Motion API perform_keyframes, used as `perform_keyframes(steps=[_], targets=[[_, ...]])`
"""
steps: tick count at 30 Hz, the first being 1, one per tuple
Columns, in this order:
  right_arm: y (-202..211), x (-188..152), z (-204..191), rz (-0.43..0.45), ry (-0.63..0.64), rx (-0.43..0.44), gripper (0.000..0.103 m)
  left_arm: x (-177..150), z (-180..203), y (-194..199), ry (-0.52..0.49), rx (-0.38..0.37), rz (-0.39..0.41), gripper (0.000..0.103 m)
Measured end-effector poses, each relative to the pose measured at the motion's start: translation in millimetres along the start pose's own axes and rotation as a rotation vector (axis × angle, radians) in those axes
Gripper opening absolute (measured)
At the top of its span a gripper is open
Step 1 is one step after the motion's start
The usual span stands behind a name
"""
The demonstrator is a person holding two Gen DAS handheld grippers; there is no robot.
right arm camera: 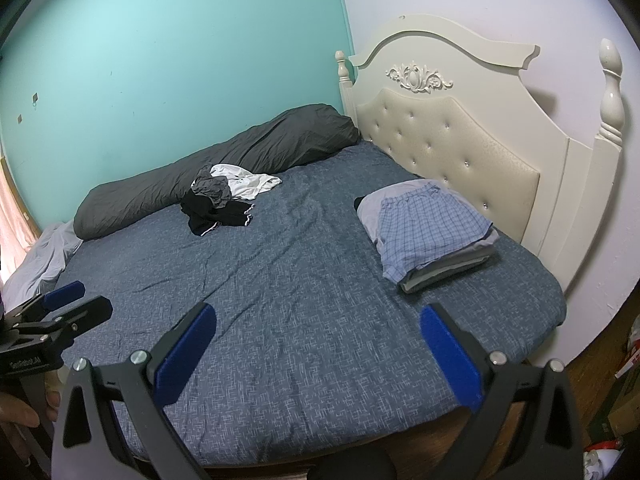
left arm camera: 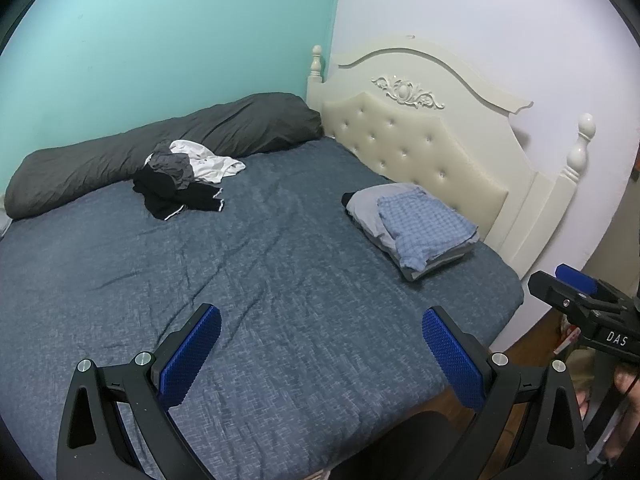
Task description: Fold clothes
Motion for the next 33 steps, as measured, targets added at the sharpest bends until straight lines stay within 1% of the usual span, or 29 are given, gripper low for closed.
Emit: perform_keyframes(steps=[33], targets=[[-2.8,0.3,3.1,-0.005,-0.005,-0.001,0.103,-1.1,-1.1,-4.5,0.006,-0.013,-0.007,0.103]])
Point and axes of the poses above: each gripper's, at about its wrist camera, not at the fingertips, and y roughly against the way its jaws point, z to its right, x to its top, the point moved 9 cm from there along -y, roughly the way its jaws point, and after that the axes turned 7 degrees about -x, right-handed, at the moved point
